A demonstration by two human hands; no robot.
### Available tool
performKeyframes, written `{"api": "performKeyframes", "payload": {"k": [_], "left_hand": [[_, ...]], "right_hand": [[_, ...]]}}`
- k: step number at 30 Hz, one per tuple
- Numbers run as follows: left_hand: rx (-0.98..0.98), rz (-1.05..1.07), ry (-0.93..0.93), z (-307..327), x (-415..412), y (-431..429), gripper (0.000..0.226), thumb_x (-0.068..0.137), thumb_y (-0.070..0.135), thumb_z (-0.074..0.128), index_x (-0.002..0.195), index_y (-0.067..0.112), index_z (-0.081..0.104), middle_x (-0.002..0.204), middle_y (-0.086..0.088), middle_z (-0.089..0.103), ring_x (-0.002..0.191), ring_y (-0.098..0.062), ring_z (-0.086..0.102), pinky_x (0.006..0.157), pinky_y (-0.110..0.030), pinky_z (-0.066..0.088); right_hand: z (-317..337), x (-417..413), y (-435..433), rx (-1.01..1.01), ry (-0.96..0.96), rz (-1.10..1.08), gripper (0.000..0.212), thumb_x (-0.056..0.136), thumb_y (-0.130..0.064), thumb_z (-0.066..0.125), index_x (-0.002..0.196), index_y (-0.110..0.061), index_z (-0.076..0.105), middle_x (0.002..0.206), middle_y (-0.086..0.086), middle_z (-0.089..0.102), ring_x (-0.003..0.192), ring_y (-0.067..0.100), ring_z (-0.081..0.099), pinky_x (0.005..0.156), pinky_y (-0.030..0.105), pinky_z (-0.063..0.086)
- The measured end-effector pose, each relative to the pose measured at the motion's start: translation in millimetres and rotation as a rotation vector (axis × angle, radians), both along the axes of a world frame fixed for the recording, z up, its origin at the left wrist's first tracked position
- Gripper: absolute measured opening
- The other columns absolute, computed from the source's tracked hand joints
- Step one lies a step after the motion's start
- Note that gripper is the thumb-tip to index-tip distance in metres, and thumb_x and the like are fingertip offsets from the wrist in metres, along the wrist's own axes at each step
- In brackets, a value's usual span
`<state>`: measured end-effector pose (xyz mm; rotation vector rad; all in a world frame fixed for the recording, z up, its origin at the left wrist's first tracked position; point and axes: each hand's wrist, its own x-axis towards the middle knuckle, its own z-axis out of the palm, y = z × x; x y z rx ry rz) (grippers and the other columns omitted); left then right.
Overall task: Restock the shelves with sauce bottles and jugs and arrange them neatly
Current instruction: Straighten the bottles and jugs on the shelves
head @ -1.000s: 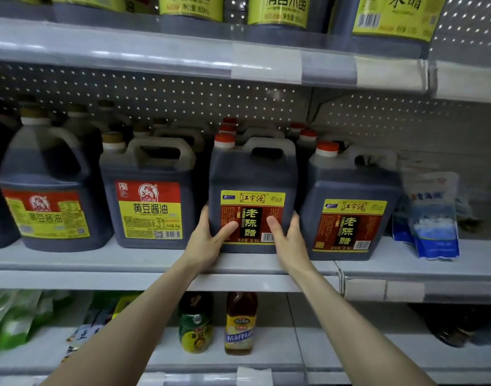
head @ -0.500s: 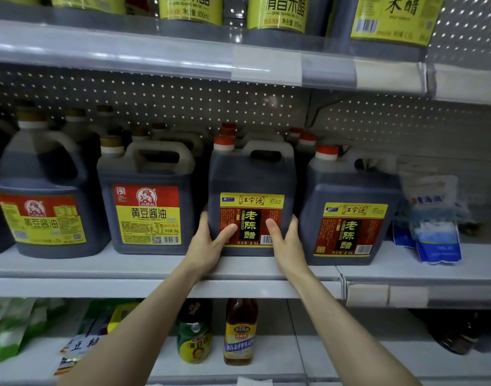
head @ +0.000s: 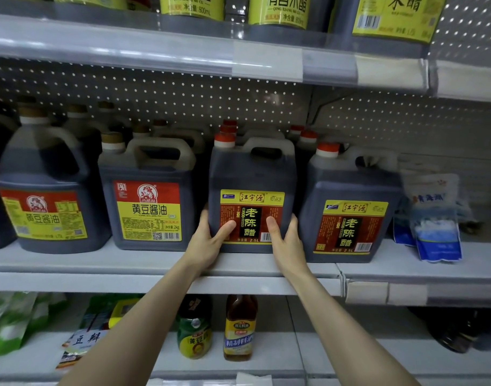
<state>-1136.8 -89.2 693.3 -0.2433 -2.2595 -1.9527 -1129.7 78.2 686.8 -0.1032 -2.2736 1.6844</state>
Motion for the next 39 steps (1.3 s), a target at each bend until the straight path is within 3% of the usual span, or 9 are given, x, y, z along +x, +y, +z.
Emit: {"api": "performKeyframes", "payload": {"k": [5,11,20,24,31,39], "left_hand": [[0.004,-0.005,0.002,-1.2,-0.1,-1.7,0.053,0.092,0.035,0.057,0.138,0.023,0.036,0.117,0.012,0.059,0.103,0.0,0.056,0.089,-0.018,0.041],[-0.018,0.009,-0.001,-5.0,-3.5,-2.2,0.058,0.088,0.042,0.058,0.138,0.026,0.035,0.122,0.009,0.059,0.113,-0.01,0.056,0.1,-0.029,0.044],[0.006,0.015,0.003,-2.5,-1.9,-2.0,0.05,0.092,0.034,0.058,0.136,0.024,0.037,0.119,0.009,0.058,0.109,-0.007,0.056,0.089,-0.019,0.042],[0.015,0.013,0.001,0.5,-1.7,-0.8,0.041,0.091,0.032,0.059,0.127,0.028,0.039,0.11,0.015,0.058,0.099,0.003,0.056,0.081,-0.009,0.043],[0.02,0.0,-0.021,0.2,-1.7,-1.3,0.049,0.091,0.033,0.059,0.134,0.022,0.039,0.119,0.007,0.059,0.109,-0.007,0.056,0.094,-0.022,0.044],[-0.02,0.016,-0.006,-1.3,-2.3,-2.0,0.055,0.091,0.037,0.057,0.14,0.021,0.038,0.127,0.004,0.058,0.117,-0.013,0.055,0.1,-0.028,0.042]], "right_hand": [[-0.5,-0.7,-0.3,-0.013,-0.01,0.008,0.071,0.094,-0.053,0.045,0.153,-0.024,0.017,0.149,0.0,0.042,0.136,0.022,0.041,0.11,0.037,0.034],[2.1,-2.2,1.4,0.0,-0.029,0.011,0.072,0.093,-0.055,0.044,0.152,-0.024,0.018,0.147,0.0,0.045,0.134,0.022,0.043,0.109,0.037,0.035],[0.5,-1.3,0.1,0.028,-0.042,0.013,0.073,0.093,-0.056,0.042,0.153,-0.024,0.014,0.15,0.001,0.041,0.136,0.023,0.041,0.111,0.04,0.035],[2.3,-2.0,1.3,0.028,-0.039,0.015,0.074,0.093,-0.056,0.041,0.153,-0.024,0.014,0.15,0.001,0.042,0.136,0.023,0.041,0.11,0.039,0.035],[2.9,0.0,1.2,0.023,-0.045,0.027,0.072,0.093,-0.054,0.042,0.153,-0.023,0.014,0.149,0.001,0.042,0.136,0.022,0.041,0.109,0.037,0.035],[3.0,1.6,-1.8,0.009,-0.027,0.027,0.091,0.075,-0.072,0.038,0.152,-0.026,0.018,0.148,-0.002,0.043,0.136,0.022,0.042,0.112,0.045,0.036]]}}
